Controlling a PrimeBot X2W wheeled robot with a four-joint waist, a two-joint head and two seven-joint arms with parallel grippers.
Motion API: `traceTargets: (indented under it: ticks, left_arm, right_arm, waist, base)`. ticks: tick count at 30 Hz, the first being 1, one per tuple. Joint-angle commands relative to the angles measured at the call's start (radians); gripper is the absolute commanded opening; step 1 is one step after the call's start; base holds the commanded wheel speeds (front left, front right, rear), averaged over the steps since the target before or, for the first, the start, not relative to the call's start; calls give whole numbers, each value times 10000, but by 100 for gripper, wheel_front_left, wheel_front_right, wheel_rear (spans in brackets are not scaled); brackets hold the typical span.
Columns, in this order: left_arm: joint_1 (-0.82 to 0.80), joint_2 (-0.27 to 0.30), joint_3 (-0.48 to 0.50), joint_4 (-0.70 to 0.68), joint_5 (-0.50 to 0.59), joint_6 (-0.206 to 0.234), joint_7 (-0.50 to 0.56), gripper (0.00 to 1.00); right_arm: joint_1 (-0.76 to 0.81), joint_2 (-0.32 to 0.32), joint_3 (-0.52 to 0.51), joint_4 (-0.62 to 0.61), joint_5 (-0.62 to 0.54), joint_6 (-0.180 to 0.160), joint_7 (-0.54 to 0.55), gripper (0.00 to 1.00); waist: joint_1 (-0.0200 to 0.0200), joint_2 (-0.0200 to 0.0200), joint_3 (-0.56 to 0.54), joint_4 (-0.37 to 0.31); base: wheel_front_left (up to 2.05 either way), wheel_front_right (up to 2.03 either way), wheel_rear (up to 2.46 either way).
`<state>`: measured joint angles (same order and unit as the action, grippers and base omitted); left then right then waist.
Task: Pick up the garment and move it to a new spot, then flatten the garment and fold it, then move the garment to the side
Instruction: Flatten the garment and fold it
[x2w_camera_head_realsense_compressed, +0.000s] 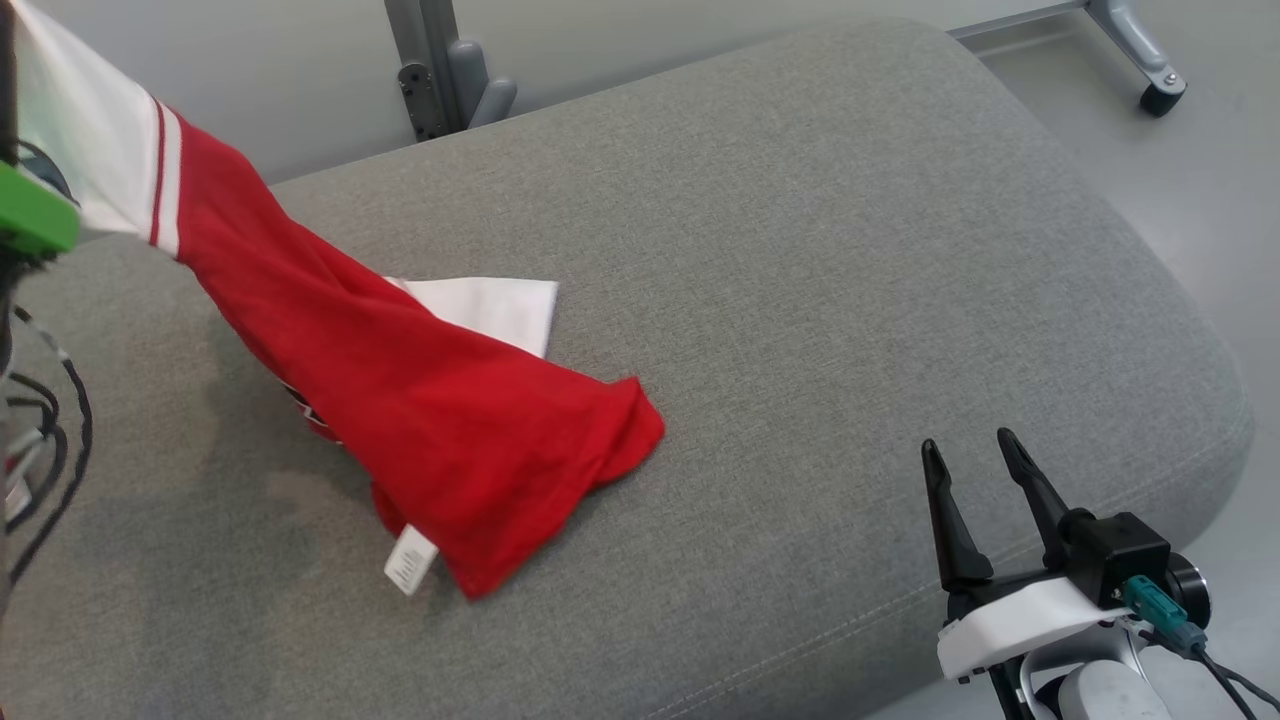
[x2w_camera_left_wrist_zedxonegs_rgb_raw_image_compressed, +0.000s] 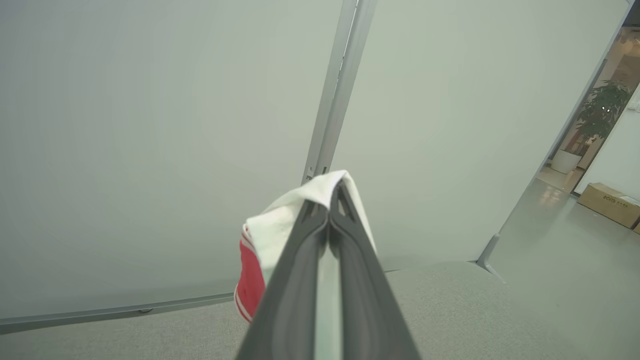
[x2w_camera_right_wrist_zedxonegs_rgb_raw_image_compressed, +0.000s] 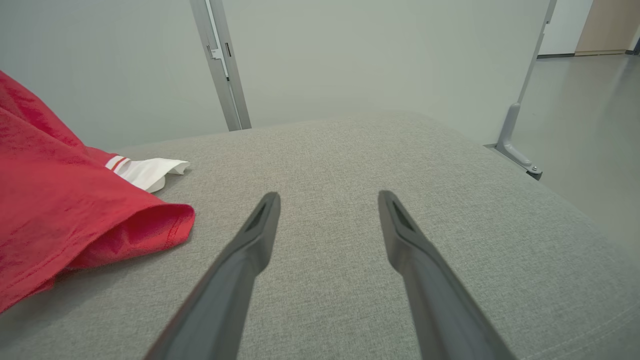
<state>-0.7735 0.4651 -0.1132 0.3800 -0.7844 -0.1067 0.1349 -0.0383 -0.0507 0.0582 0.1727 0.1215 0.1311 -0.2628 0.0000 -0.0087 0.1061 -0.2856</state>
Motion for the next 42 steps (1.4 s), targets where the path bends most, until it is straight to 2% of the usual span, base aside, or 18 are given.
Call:
traceTargets:
  ticks: [1,5,8,11,13,14,15,17,23,27,28,34,42]
  left_arm:
    - [-392,124,-95,-66,164,-80,98,0]
    - [-1490,372,-422,-261,159,-159,447,0]
    - [-2223,148,-729,-405,-71,-201,674,0]
    - [-2741,-310,-1186,-567,-203,-235,791,0]
    - [-2956,-675,-1495,-667,-373,-251,860,13]
    - [-2987,-870,-1655,-681,-459,-243,842,15]
    - [-2976,-1090,-1811,-666,-516,-236,788,13]
    - [-2797,-1554,-2244,-594,-537,-243,697,0]
    - [-1872,-2991,-4221,-59,-235,-242,402,0]
    - [-1257,-3615,-5652,466,-210,-244,157,0]
    - [-1257,-3615,-5652,466,-210,-244,157,0]
    - [-851,-3967,-7237,1057,-546,-245,-338,0]
    - [-937,-3876,-7809,1816,-986,-246,-998,0]
  right_arm:
    - [-122,0,17,14,69,-7,-30,100]
    - [-164,0,42,40,133,-7,-30,100]
    - [-151,0,22,32,166,-7,-30,100]
    - [-134,0,32,26,194,-7,-30,100]
    - [-248,3,113,-3,250,-7,-30,100]
    - [-320,3,180,-21,294,-7,-30,100]
    - [-370,2,242,-32,316,-7,-30,100]
    - [-458,0,347,-63,393,-7,-30,100]
    - [-861,5,634,-118,737,-7,-30,100]
    - [-1094,5,787,-136,1005,-7,-30,100]
    - [-1094,5,787,-136,1005,-7,-30,100]
    - [-1259,2,960,-143,1295,-7,-30,100]
    - [-1188,2,831,-58,1331,-7,-30,100]
  waist:
    - [0,87,39,-91]
    - [0,87,71,-235]
    - [0,87,61,-293]
    - [0,87,95,-328]
    - [0,87,224,-377]
    - [0,87,300,-410]
    - [0,87,387,-446]
    - [0,87,606,-523]
    - [0,87,1533,-910]
    - [0,87,2125,-1235]
    - [0,87,2125,-1235]
    - [0,87,2607,-1639]
    - [0,87,2495,-1708]
  base:
    - [0,0,0]
    - [0,0,0]
    - [0,0,0]
    - [0,0,0]
    - [0,0,0]
    - [0,0,0]
    - [0,0,0]
    - [0,0,0]
    - [0,0,0]
    - [0,0,0]
    - [0,0,0]
    - [0,0,0]
    - [0,0,0]
